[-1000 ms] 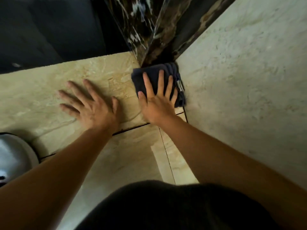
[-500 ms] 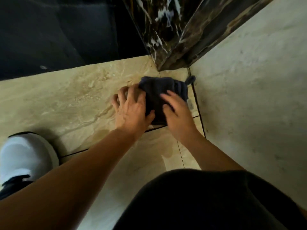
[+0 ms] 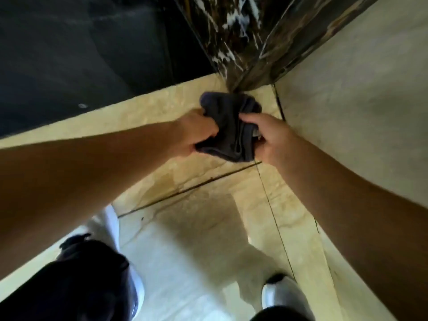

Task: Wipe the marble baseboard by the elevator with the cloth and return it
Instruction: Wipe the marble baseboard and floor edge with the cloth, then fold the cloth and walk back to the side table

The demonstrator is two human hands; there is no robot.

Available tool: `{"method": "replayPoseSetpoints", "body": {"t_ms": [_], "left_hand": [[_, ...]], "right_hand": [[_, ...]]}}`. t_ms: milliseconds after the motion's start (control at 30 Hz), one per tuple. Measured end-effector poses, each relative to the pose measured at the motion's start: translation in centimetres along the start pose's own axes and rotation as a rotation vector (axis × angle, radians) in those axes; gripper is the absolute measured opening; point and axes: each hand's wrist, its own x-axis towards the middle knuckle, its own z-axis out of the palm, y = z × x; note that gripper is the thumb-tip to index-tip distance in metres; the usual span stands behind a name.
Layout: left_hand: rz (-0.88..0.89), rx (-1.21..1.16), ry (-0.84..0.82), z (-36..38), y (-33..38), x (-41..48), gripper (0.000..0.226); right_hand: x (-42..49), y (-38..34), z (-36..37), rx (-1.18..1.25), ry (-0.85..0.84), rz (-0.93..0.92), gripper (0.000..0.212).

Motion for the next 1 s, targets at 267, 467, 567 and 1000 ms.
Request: {"method": "replayPoseSetpoints", "body": {"t_ms": [267, 467, 567, 1000], "left_hand": [[-0.051, -0.380, 0.113, -2.2, -3.1, -15.5, 0.043], [-0.138, -0.574, 0.112, 0.0, -0.4, -37.6, 0.052], [-0.055, -0.637, 0.141, 1.6, 3.5, -48.9, 0.052], [0.318, -0.461, 0.012, 1.6, 9.1, -91.1, 0.055]], "right_hand": [[-10.8, 3.2, 1.2, -0.197, -0.203, -0.089, 0.043], [-31.7, 1.8, -0.2, -0.361, -0.276, -0.158, 0.040], [-44.3, -2.1, -0.8, -0.486, -0.294, -0.252, 0.032], [-93.2, 1.8, -4.7, -0.316, -0.524, -0.416, 0.057]]}}
